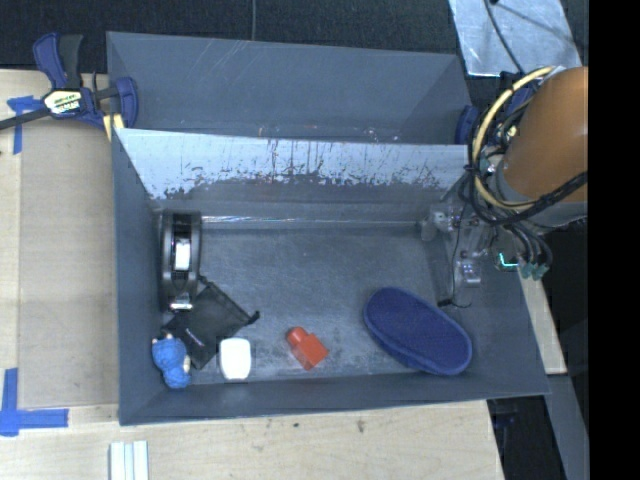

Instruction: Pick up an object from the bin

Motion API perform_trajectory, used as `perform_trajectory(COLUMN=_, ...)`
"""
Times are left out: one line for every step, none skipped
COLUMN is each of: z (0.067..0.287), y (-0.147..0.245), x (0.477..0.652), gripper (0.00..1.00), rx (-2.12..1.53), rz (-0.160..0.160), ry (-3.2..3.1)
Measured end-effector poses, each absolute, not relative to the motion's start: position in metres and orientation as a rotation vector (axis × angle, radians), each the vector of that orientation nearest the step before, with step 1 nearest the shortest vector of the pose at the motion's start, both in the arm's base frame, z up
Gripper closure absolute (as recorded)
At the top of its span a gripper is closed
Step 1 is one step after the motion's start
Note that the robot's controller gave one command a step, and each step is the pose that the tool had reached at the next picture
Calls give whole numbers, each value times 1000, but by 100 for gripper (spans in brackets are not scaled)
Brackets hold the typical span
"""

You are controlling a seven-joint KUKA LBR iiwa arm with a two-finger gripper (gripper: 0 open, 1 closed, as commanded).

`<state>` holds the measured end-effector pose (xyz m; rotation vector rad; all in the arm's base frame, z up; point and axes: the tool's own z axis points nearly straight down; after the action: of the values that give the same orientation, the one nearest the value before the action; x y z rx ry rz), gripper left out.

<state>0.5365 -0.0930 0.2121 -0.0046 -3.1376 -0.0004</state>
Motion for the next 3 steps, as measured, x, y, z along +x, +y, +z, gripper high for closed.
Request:
perform_trajectory(z=70, y=-60, x=511, gripper=0, rx=203, rz=2, ry=-3131)
perform_trajectory(z=75, y=-60, x=514, gripper=100, rx=206, rz=5, ry=-3141)
perform_trajectory(z=171, y=-118, x=524, gripper=100, rx=227, rz=6, ry=-3147)
